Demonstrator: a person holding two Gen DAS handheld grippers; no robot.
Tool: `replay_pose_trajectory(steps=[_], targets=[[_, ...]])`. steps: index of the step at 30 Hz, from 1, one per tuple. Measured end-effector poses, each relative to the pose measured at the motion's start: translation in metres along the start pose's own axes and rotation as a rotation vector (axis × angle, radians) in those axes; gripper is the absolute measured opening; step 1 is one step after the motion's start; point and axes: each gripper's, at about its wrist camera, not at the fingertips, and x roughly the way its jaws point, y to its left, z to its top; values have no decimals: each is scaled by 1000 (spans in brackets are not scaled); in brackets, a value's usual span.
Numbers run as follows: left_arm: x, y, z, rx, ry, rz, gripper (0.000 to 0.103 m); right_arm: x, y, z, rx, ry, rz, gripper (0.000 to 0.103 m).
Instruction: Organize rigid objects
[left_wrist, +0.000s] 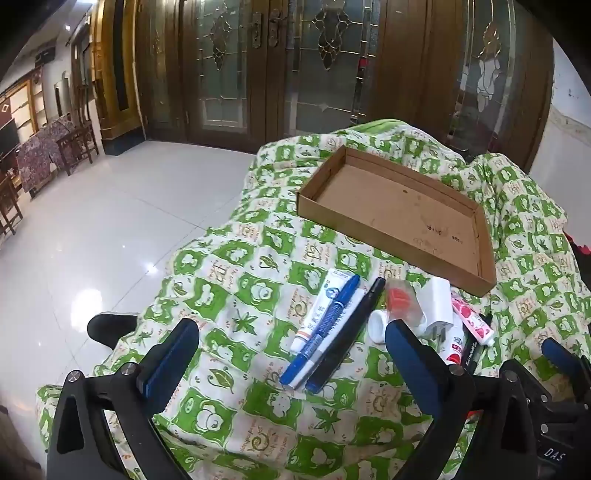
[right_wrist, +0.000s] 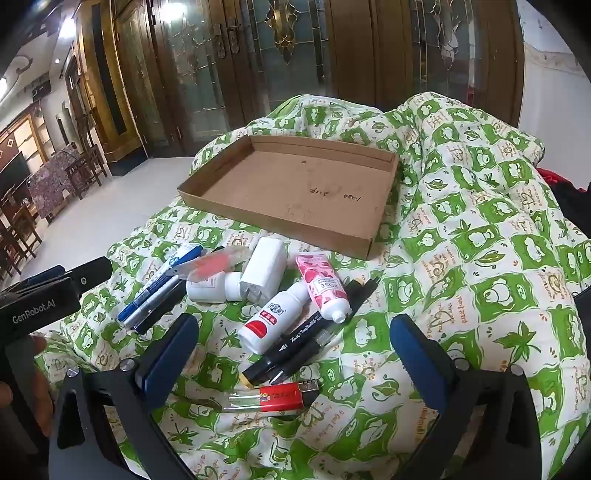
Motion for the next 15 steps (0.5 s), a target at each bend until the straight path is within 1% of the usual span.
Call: replay_pose_trajectory(steps=[2, 4, 5, 10, 13, 15], targets=[[2, 1, 1, -1, 15, 1, 102, 0, 0, -1, -2, -1, -5, 103], [0, -4, -1, 13, -2, 14, 102, -1, 0, 0, 2, -6, -4, 103], [5, -8, 0, 21, 12, 22, 102, -2, 0, 0, 6, -9, -1, 103], [2, 3, -3, -22, 12, -17, 102, -19, -4, 13, 22, -29, 26, 103], [1, 6, 0, -39, 30, -32, 102, -31, -3, 25, 24, -40, 54, 103], [4, 9, 3, -58, 58, -42, 102, -35, 1, 31, 2, -45, 67, 103]])
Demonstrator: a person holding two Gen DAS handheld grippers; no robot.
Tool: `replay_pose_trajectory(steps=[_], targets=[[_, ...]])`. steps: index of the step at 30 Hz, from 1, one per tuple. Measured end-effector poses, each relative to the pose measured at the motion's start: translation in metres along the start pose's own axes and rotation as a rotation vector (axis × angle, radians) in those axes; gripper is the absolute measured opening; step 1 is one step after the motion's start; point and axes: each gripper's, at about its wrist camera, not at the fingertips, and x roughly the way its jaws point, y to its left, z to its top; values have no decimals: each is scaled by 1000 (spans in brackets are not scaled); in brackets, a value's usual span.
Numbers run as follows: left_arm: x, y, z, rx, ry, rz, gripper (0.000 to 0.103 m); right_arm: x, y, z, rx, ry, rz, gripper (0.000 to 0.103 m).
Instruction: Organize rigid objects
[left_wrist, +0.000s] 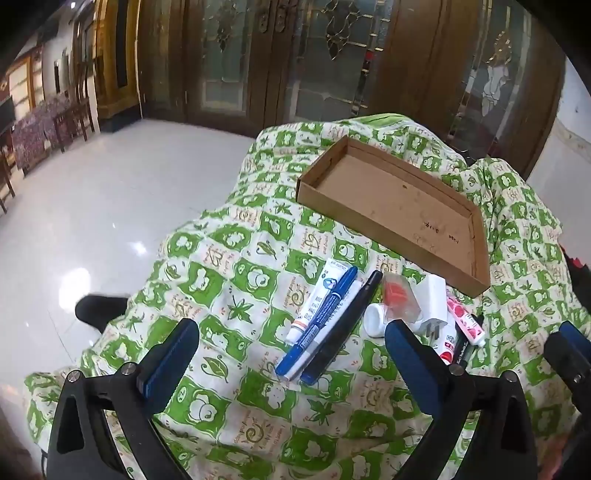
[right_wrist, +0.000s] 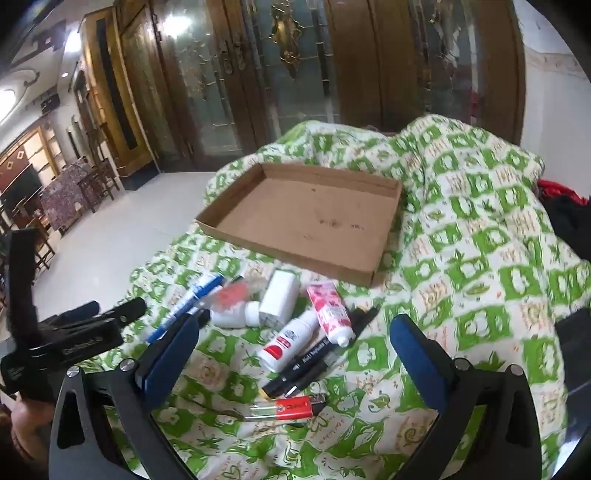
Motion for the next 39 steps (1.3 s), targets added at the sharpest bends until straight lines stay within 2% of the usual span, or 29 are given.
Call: replay_pose_trajectory(steps=[5, 10, 15, 22, 29, 34, 39], targets=[[-2, 1, 6, 0, 24, 14, 102, -3, 8, 3, -62, 3, 24, 103], [-4, -6, 14, 72, 27, 83, 102, 2, 12, -2, -67, 23, 79, 103], [-1, -8, 26, 101, 35, 111, 102, 12, 11, -6, -55, 57, 118, 103], [9, -11, 33, 113, 50, 111, 102, 12, 9, 2, -41, 59, 164, 103], [22, -16, 33, 187, 63, 120, 102, 21, 5, 13, -30, 82, 194, 103], [28, -14, 29, 178, 75, 84, 102, 30, 3, 11, -39, 88, 180, 103], [31, -8, 25, 146, 95, 52, 102, 43, 2, 2, -37, 145, 194, 103]])
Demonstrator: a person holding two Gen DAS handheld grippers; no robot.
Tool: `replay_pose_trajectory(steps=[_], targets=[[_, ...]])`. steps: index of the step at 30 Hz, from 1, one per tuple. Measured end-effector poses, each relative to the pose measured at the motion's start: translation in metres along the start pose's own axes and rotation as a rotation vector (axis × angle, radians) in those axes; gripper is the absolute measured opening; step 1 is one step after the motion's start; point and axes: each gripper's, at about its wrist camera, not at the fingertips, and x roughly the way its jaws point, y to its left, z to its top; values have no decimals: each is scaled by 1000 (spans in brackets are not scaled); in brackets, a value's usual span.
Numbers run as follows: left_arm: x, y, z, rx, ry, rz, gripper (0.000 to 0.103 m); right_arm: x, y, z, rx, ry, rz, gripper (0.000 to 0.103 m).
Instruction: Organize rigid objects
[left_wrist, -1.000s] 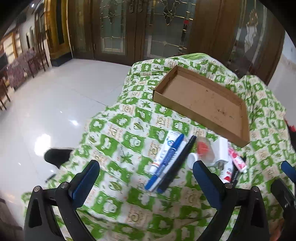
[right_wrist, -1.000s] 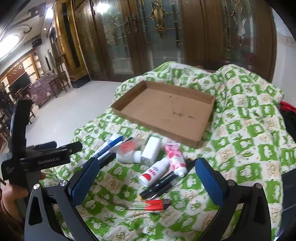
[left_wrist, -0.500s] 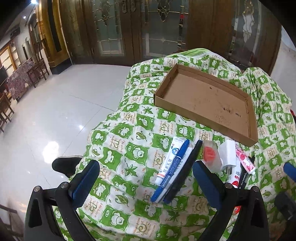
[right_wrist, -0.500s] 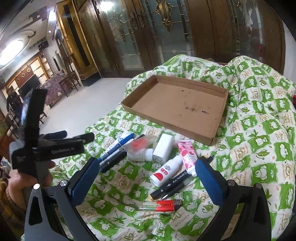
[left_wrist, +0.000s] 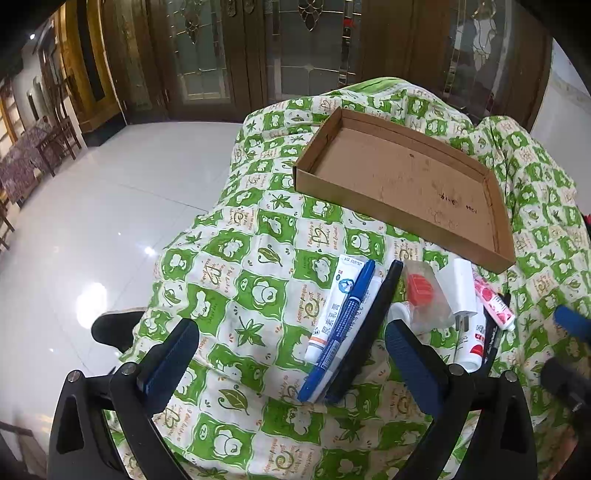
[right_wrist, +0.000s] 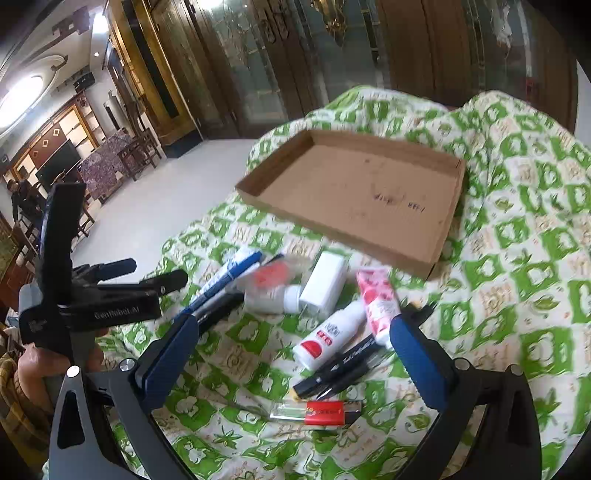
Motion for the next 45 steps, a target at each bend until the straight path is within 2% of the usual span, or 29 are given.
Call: replay_pose_trajectory(steps=[9, 15, 19, 23, 29, 34, 40, 45], targets=[[5, 13, -2, -80, 25, -68, 102, 16, 1, -13, 17, 56, 11, 103], [-2, 18, -3, -96, 8, -59, 102, 11, -7, -11, 54, 27, 7, 103], [-2, 24, -3, -112, 22, -71, 102, 3, -22, -7, 106, -10, -4, 103], [4, 23, -2, -105, 40, -73, 102, 7, -31, -3, 144, -4, -8, 103], [10, 7, -3, -29, 58, -13, 102, 17, -31, -3, 146, 31, 11, 102], [11, 0, -4, 14, 53, 44, 101, 21, -30, -5, 137, 46, 0, 97], [14, -10, -6, 77, 55, 101, 94, 23, -28, -5, 128, 54, -7, 90], [18, -14, -7, 106, 64, 114, 91, 25, -27, -6, 120, 54, -10, 89]])
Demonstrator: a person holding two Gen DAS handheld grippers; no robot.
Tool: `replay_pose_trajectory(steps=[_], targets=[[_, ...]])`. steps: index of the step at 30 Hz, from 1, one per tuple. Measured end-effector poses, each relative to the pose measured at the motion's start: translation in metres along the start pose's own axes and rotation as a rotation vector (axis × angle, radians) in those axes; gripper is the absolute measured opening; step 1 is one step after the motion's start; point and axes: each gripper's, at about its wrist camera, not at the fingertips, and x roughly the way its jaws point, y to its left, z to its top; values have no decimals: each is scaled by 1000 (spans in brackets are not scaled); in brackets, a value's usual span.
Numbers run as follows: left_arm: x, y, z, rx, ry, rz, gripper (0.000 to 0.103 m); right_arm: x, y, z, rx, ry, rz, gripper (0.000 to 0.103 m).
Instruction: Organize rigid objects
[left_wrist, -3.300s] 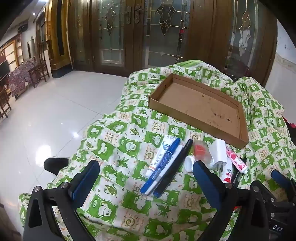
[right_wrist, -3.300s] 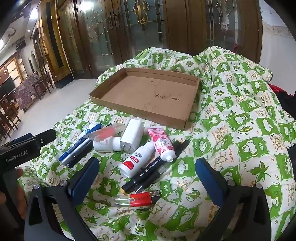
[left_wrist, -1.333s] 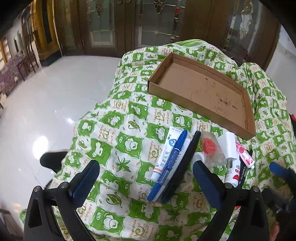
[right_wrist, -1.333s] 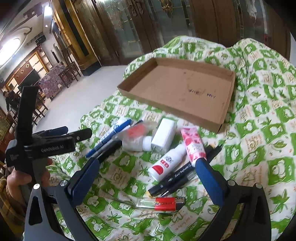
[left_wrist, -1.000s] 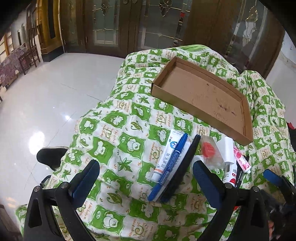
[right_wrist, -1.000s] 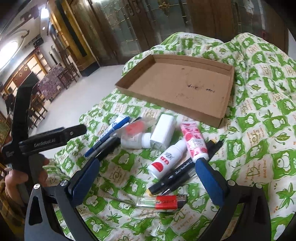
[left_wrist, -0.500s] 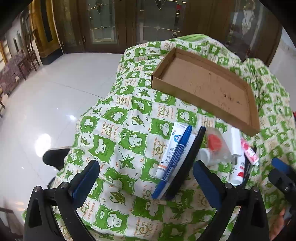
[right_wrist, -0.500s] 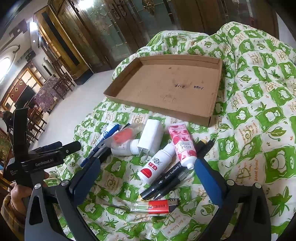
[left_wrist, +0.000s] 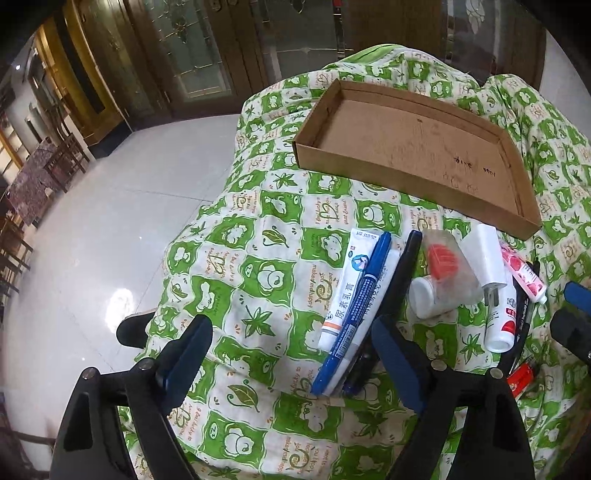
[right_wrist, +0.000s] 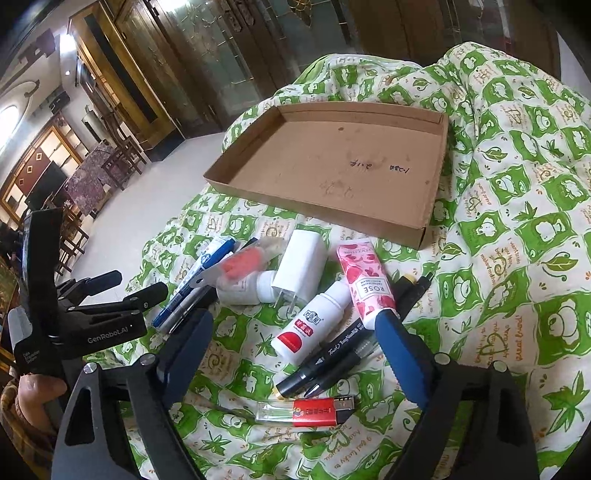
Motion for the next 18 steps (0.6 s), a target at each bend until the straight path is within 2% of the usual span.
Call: replay_pose_trajectory(steps=[6, 7, 9, 11, 13, 18], targets=[[1, -1, 0, 0, 4, -3, 88, 0, 0, 0, 1, 1, 2, 89], [1, -1, 0, 2, 9, -7, 84, 0, 0, 0, 3, 1, 4, 89], [6, -2, 0, 5, 34, -31, 68, 0, -1, 0, 8, 1, 7, 89], [15, -2, 1, 1, 73, -59, 41, 0, -1, 0, 13, 0, 8, 89], [24, -1, 2, -8, 115, -97, 33, -1, -2, 0, 16, -1, 8, 89], [36, -8, 5, 0, 164, -156, 33, -1, -3, -1, 16, 3, 9, 89]])
